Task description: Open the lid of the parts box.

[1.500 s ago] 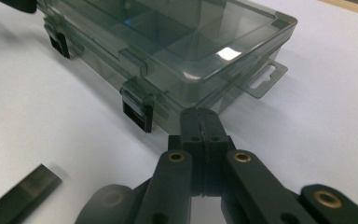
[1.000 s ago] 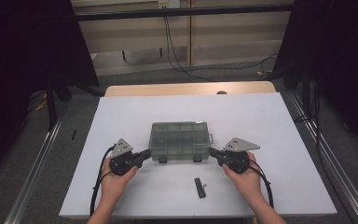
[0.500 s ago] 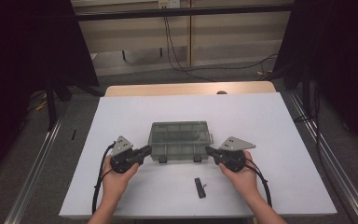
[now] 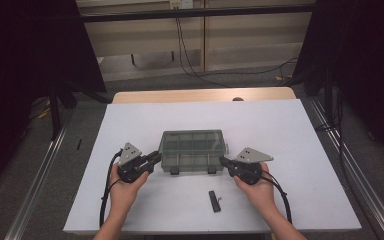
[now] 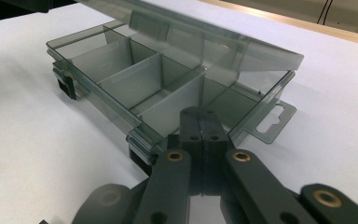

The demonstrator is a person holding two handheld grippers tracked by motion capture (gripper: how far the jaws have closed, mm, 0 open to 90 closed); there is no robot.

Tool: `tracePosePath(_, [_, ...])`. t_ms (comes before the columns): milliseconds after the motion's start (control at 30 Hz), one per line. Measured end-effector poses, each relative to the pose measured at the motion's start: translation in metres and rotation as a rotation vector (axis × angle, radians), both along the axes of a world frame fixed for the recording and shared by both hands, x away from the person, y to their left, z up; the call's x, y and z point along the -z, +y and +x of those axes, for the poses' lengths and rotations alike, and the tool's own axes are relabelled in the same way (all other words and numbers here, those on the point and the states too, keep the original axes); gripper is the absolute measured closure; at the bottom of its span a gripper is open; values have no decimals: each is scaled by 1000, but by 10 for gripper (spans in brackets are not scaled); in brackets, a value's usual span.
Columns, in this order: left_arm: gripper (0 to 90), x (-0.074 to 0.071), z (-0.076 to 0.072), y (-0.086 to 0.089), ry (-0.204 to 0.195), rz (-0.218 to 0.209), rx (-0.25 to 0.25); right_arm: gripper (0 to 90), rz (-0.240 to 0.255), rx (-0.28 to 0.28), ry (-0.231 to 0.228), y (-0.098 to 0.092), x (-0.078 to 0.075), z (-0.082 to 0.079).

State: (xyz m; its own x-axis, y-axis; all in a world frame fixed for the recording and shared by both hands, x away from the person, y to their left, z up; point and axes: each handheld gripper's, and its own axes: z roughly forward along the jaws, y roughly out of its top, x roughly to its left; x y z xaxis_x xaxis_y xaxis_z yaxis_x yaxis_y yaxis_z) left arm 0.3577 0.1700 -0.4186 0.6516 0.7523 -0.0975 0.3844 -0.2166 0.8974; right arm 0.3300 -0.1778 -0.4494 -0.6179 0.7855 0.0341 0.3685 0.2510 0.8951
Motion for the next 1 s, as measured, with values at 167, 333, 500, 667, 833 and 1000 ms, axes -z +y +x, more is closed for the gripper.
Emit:
tracePosePath(167, [796,-1,2,-1,-4,2,1,900,0,-1,-5,0,1,0])
tracePosePath(333, [796,-3,4,-1,-7,-4,2,900,3,1,-7,1,1,0])
tracePosePath(500, [796,-7,7,-1,-13,-6,0,900,5,4,-9,1,2,0])
tracePosePath(667, [797,-11,10,-2,-18,-21,-2,900,8,6,-8,1,2,0])
tracePosePath(833, [800,-14,13,-1,-18,-4,4,900,15,5,-6,1,2,0])
tracePosePath(1000, [800,-17,19,-2,-10,-2,1,900,17,5,-6,1,3,0])
